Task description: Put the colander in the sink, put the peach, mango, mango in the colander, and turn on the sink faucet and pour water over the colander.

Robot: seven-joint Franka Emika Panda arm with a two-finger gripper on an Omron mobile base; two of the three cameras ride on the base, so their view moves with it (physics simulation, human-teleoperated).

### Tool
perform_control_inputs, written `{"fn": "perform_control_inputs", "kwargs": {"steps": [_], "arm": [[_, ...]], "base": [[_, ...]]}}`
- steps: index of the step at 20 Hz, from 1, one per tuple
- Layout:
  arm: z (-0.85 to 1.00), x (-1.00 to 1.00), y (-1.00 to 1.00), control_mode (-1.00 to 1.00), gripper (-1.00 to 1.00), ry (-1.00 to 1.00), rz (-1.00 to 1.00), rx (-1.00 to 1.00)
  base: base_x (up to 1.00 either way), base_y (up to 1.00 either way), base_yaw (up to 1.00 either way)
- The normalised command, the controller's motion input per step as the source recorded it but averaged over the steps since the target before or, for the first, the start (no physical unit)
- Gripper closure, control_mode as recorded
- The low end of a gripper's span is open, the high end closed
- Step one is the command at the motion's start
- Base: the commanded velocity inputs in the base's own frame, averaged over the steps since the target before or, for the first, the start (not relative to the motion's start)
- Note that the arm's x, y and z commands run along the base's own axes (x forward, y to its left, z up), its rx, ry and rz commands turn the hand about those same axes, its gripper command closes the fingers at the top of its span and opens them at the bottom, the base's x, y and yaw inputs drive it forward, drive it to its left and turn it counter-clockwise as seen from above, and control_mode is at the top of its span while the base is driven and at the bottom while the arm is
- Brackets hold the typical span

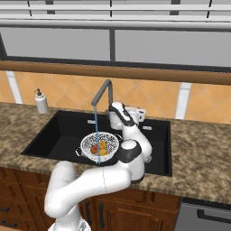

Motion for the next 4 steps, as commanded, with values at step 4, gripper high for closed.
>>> {"fn": "perform_control_inputs", "kwargs": {"steps": [4], "arm": [[0.0, 0.0, -0.17, -1.0, -1.0, 0.0, 0.0, 0.0]], "base": [[0.0, 0.0, 0.0]]}}
